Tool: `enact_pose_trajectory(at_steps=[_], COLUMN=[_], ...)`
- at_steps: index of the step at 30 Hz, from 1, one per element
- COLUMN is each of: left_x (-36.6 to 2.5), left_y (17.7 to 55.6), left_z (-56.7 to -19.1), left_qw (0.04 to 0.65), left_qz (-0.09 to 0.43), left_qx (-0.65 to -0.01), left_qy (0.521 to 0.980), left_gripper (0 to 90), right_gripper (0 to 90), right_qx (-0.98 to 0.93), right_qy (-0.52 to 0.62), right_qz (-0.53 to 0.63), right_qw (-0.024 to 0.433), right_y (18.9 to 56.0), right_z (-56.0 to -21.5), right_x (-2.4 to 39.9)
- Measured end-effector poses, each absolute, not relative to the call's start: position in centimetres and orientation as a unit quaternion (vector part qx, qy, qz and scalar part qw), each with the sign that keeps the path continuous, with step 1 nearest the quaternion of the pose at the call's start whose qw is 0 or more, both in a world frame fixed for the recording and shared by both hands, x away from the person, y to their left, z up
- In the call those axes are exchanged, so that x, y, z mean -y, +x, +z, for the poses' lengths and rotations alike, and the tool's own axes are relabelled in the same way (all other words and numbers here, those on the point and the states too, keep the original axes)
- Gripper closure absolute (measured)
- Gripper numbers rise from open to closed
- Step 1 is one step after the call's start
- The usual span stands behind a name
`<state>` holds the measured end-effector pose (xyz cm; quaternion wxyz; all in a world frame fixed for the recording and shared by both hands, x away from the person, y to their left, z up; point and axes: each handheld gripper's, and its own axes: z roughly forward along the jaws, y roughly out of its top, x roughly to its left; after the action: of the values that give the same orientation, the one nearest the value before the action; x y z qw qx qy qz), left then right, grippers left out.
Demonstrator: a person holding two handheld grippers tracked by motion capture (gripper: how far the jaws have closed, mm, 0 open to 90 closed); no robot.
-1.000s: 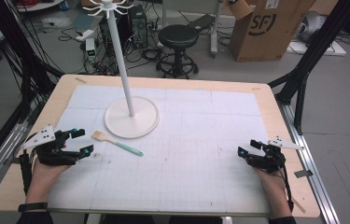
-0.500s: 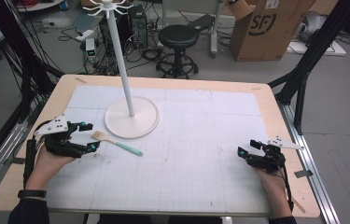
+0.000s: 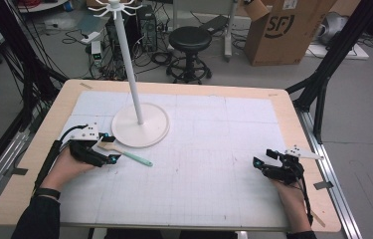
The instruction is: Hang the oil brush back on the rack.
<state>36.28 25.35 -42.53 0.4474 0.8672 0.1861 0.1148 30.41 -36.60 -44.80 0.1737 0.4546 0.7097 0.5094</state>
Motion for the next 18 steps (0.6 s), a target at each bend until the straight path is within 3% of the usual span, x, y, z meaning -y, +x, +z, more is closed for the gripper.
enact_pose_trajectory(at_steps=[18], left_x=[-24.2], left_y=[37.6], left_z=[-44.2], left_qw=[0.397], left_qz=[0.101], left_qx=[-0.162], left_qy=[0.898], left_gripper=[39.0], right_gripper=[23.2], right_qx=[-0.71], right_qy=[0.454], right_qz=[0.51], right_qw=[0.173], right_y=[30.4], right_z=[-44.8], right_x=[36.6])
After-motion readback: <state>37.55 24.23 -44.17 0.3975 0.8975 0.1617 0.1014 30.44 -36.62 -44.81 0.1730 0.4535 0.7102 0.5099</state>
